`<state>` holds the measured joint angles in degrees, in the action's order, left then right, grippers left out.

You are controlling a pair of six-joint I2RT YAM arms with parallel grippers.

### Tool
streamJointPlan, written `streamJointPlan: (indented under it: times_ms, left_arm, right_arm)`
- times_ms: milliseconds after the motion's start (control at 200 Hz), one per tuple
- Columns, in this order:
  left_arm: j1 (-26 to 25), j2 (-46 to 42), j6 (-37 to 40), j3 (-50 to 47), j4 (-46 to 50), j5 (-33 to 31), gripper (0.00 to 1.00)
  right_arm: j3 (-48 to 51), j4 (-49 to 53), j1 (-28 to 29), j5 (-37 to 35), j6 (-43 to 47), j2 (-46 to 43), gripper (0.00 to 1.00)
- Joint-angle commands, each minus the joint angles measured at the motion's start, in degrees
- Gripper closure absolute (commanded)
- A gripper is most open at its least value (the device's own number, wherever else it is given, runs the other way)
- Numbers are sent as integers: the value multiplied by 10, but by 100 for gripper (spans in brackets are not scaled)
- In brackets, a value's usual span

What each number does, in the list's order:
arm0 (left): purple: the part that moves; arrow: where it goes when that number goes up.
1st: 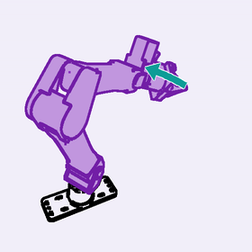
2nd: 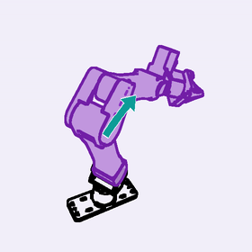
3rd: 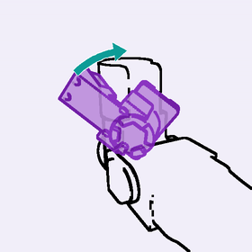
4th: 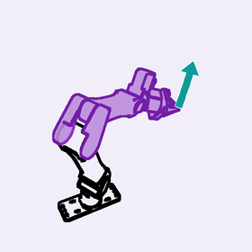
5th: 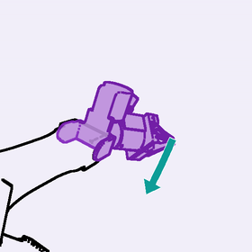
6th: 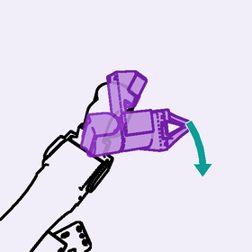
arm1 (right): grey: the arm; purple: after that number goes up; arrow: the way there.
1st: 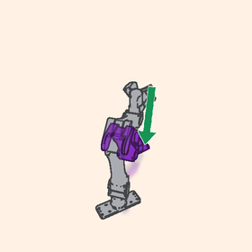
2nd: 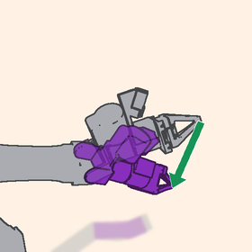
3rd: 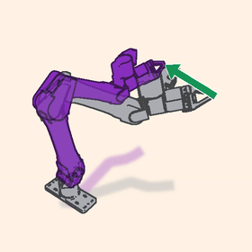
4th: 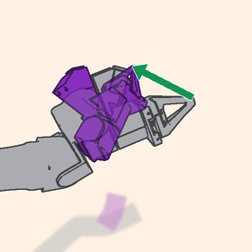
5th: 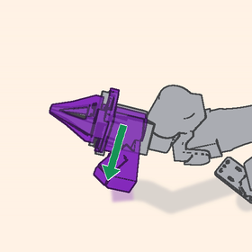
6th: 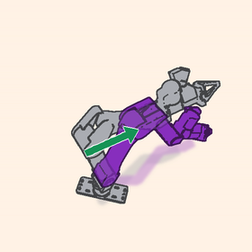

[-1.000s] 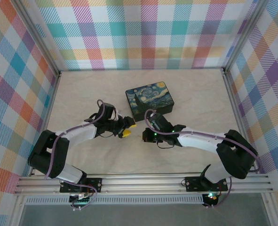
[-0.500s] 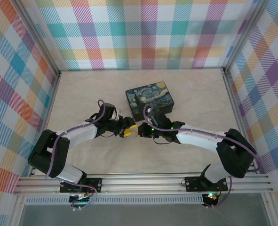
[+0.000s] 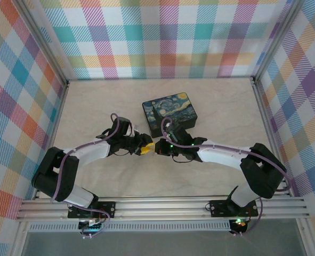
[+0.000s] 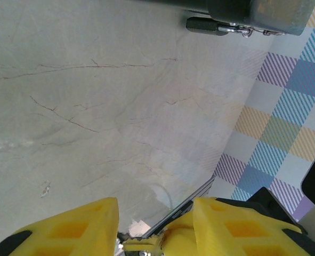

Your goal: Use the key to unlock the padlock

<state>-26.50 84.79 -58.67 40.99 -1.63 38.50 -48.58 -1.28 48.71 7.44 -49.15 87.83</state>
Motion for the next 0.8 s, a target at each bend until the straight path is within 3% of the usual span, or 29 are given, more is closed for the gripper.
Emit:
streamJointPlan:
  times_ms: [0,455,525,590,695,795]
  left_arm:
    - [0,-22,-3,-7,9,5,63]
    - [10,-27,7,-4,23,8,100]
    - [12,-26,28,8,53,-1,100]
    - [13,-25,45,23,86,-10,100]
    - [14,-21,59,52,137,-15,100]
    - [14,-10,56,84,198,-17,100]
  right_arm:
    - [-20,-14,-5,11,-10,8,100]
    - [-25,-14,-7,10,-16,8,100]
    - [-30,10,-9,11,4,1,82]
    - [-40,70,-14,-4,56,-18,73]
    - [-39,128,-20,-37,164,-70,67]
    - [-31,120,-14,-27,266,-107,66]
